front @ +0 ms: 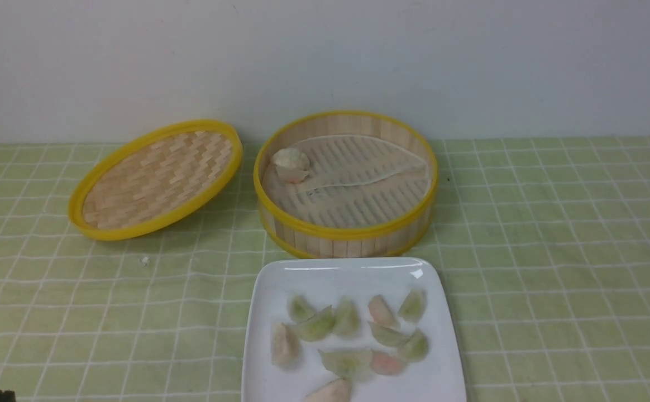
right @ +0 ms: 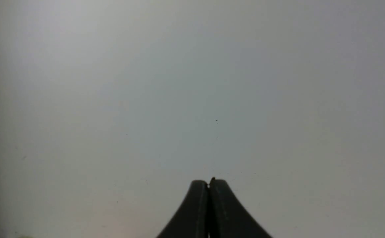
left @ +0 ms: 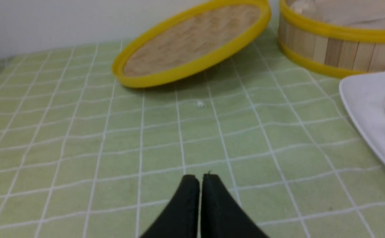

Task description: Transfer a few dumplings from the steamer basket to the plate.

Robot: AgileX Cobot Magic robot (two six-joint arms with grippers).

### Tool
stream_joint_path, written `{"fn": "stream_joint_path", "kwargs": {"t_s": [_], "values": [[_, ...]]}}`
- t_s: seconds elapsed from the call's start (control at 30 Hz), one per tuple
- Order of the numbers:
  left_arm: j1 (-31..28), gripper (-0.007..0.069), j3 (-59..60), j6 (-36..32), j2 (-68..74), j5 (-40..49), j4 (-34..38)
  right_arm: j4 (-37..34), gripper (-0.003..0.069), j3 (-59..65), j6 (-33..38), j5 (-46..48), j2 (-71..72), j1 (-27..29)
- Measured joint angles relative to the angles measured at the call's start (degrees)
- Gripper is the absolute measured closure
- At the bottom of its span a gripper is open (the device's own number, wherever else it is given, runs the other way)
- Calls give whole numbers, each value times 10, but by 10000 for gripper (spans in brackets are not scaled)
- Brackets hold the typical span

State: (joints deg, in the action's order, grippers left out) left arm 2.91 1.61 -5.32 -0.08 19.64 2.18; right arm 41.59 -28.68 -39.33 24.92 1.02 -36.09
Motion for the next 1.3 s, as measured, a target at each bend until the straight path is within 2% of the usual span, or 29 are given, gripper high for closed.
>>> {"fn": "stream_joint_path", "kwargs": {"t_s": [1.1,1.2,1.3], "values": [[0,630,1,6,-5,19,-4,1,673,0,5,0,0,0],[0,630,1,6,-5,19,-4,-40,673,0,17,1,0,0],[0,630,1,6,-5,19,-4,-171,673,0,50,11,0,0]]}}
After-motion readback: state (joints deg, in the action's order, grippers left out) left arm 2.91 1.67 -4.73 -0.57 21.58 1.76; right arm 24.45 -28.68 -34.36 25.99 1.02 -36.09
